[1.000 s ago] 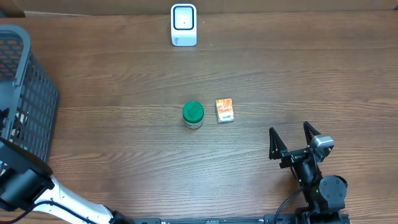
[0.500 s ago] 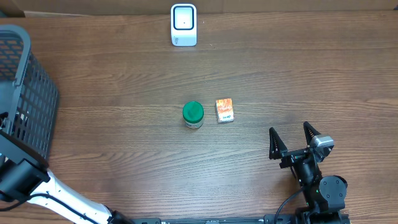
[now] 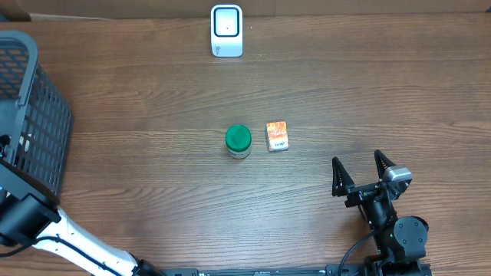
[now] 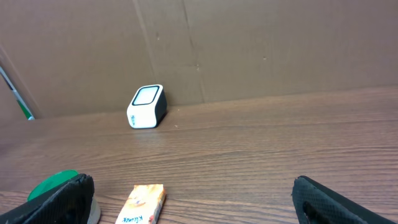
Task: Scan the item barcode
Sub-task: 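Move the left gripper back into the grey basket, then grasp the clear plastic bag in the basket with the left gripper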
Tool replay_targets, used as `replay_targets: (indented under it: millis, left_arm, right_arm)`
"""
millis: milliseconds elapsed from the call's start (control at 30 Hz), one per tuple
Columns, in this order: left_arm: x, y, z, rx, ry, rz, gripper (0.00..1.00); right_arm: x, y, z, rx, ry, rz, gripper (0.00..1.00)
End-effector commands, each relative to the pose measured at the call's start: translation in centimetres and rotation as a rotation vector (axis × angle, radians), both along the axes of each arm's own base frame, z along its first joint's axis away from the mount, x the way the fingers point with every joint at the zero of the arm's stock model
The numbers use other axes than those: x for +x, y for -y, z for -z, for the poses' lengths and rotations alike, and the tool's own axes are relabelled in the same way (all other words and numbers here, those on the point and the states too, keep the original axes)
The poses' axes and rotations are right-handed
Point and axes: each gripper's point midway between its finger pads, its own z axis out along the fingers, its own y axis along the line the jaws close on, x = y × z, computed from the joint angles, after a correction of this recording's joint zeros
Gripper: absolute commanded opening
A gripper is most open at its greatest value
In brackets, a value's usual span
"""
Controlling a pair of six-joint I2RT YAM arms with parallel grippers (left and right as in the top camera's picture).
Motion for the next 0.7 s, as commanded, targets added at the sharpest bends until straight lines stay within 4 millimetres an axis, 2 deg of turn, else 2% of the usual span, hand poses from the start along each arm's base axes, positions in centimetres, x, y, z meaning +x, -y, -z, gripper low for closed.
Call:
replay_targets:
  millis: [0,33,100,333,433,567,667]
  left_arm:
    - [0.4,1.0,2.9,-0.073,-0.018,0.016,0.45]
    - [0.4,1.0,3.0,-0.074,-0.019,0.015,0.27]
    - [0.4,1.0,3.0,-0.074,-0.019,0.016,0.04]
    - [-0.1,1.6,2.6,-0.096,-0.044,0.018,0.04]
    - [0.2,1.5,1.4,-0.084,-0.038,0.005,0.04]
    - [1.4,0.8,-2.1,-0.029,0.02,-0.019,0.04]
    - [2.9,0.5,-6.6,0.047,0.105,-0.036,0.04]
  right_arm:
    - [0.0,0.1,0.2,-0.003,0.004,0.008,1.0]
    - [0.0,0.1,0.2,-0.003,0.003,0.008,1.0]
    - [0.0,0.1,0.2,-0.003,0.003,0.008,1.0]
    - [0.0,0.1,0.2,-0.003,0.003,0.008,1.0]
    - [0.0,0.1,0.2,-0.003,0.004,0.008,1.0]
    - [0.0,0.1,0.2,-0.003,0.004,0.008,1.0]
    - [0.0,0.1,0.2,-0.003,0.003,0.008,1.0]
